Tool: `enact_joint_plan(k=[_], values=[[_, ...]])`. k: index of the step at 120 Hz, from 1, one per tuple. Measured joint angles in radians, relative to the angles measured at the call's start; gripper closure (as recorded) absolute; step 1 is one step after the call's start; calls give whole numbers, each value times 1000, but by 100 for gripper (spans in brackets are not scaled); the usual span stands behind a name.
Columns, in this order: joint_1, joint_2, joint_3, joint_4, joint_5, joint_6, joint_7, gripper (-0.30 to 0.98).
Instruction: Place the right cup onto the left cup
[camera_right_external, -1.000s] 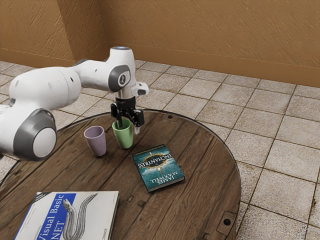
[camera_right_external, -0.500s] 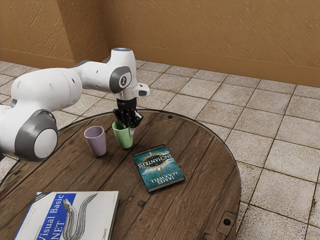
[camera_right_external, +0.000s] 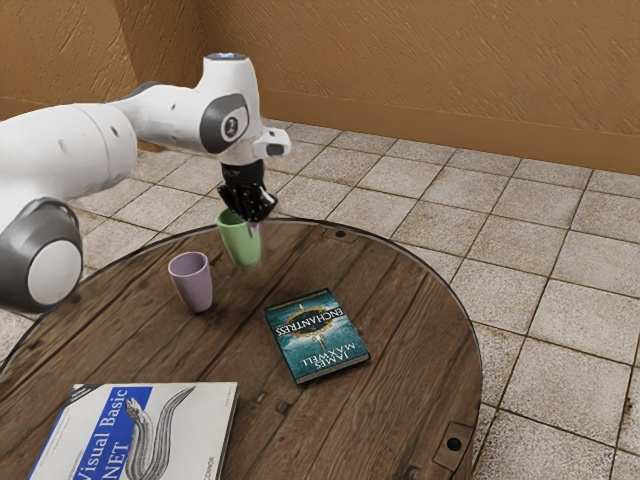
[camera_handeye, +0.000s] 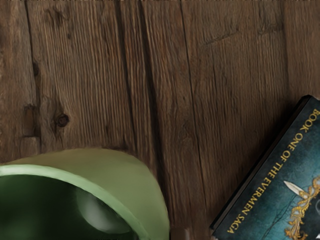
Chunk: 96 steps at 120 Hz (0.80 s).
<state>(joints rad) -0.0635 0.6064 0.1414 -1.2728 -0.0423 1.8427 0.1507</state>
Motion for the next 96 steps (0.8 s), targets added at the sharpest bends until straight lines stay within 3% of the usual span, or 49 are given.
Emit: enact_joint_plan(k=[45,96], values=[[10,-264,24,-256,20,44,-2,79],[28,-310,60,-358,24,89,-5,79]])
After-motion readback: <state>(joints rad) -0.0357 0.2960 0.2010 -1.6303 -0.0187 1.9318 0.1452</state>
